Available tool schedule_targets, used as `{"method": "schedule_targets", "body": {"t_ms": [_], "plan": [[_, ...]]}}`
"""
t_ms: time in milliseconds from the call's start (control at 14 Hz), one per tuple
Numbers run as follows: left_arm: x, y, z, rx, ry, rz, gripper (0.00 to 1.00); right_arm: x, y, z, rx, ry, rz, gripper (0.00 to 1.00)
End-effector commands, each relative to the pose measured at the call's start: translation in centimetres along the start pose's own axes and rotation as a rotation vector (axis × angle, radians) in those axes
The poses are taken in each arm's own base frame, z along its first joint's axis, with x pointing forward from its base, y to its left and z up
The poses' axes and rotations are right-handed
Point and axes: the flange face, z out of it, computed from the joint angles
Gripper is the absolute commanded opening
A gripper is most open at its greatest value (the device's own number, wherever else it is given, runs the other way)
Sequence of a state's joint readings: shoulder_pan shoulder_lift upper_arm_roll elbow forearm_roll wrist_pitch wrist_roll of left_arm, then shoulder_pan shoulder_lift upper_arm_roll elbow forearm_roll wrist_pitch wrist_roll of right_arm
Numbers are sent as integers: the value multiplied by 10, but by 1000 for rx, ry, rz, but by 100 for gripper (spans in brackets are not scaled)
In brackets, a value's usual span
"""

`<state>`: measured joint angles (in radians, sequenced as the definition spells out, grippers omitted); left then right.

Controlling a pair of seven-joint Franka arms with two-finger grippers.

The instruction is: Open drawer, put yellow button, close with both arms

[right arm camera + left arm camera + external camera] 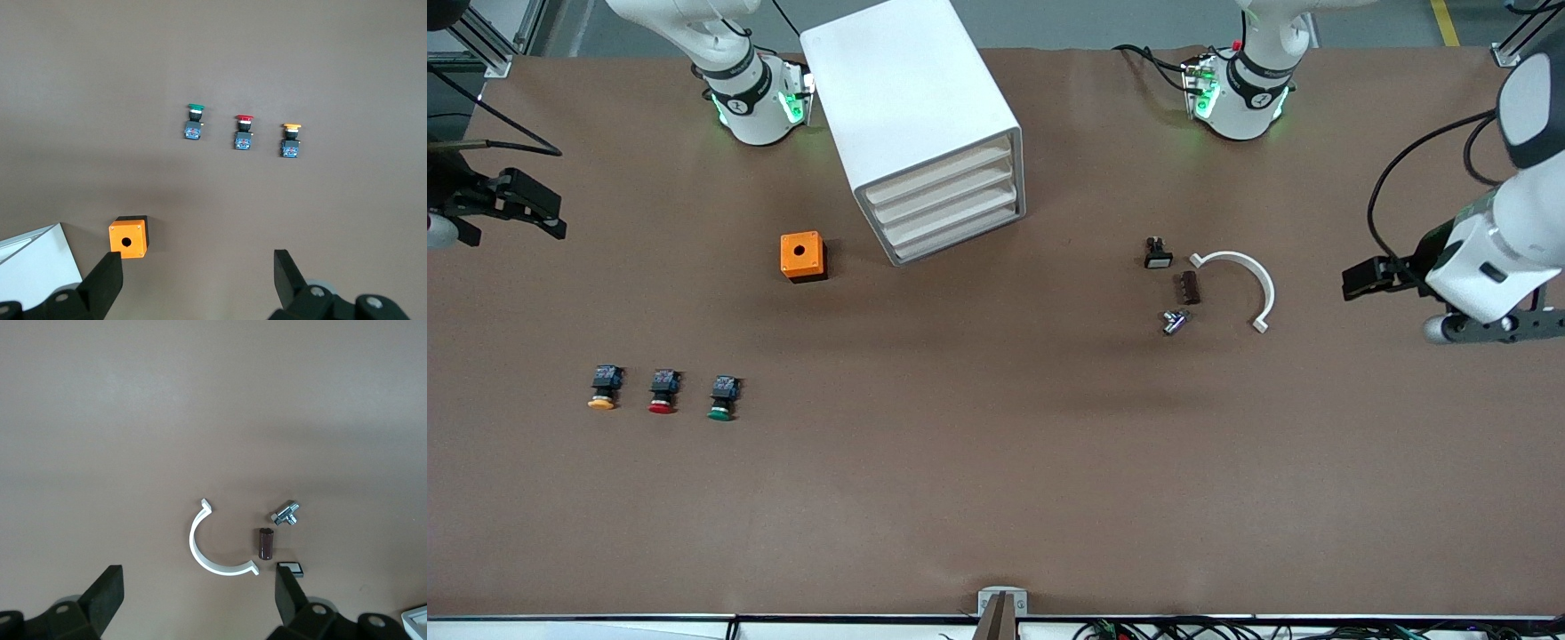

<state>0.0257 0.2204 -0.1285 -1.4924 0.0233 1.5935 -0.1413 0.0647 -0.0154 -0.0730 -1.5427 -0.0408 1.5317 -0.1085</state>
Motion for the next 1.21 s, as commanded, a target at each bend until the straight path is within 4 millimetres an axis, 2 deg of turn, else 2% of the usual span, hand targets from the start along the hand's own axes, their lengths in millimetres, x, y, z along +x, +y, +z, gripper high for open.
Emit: {"method": "schedule_targets", "body": {"t_ms": [0, 143, 286, 429, 500, 571, 643, 857, 1143], "plan": [[11, 4, 8, 5, -10, 6, 100, 2, 6, -6, -11, 6, 3, 100], [20, 5, 23, 0, -18, 6, 100, 5, 7, -2, -15, 1, 6, 100], [36, 8, 47, -8, -19, 8, 100, 9, 8, -1, -20, 11, 6, 100], [49, 12, 68, -31, -18, 7, 100, 8, 17, -1, -54, 5, 15, 100], [53, 14, 77, -45, -21, 5, 100, 13, 15, 9, -58, -12, 8, 100], [57, 16, 85, -53, -26, -8, 100, 23, 14, 25, -63, -40, 4, 100], [59, 22, 92, -51, -38, -49, 100, 26, 19, 32, -64, -47, 11, 100], [57, 56, 106, -36, -62, -183, 100, 46, 36, 77, -100, -102, 24, 100], [51, 104, 128, -6, -97, -395, 100, 66, 93, 153, -108, -125, 89, 100]]}}
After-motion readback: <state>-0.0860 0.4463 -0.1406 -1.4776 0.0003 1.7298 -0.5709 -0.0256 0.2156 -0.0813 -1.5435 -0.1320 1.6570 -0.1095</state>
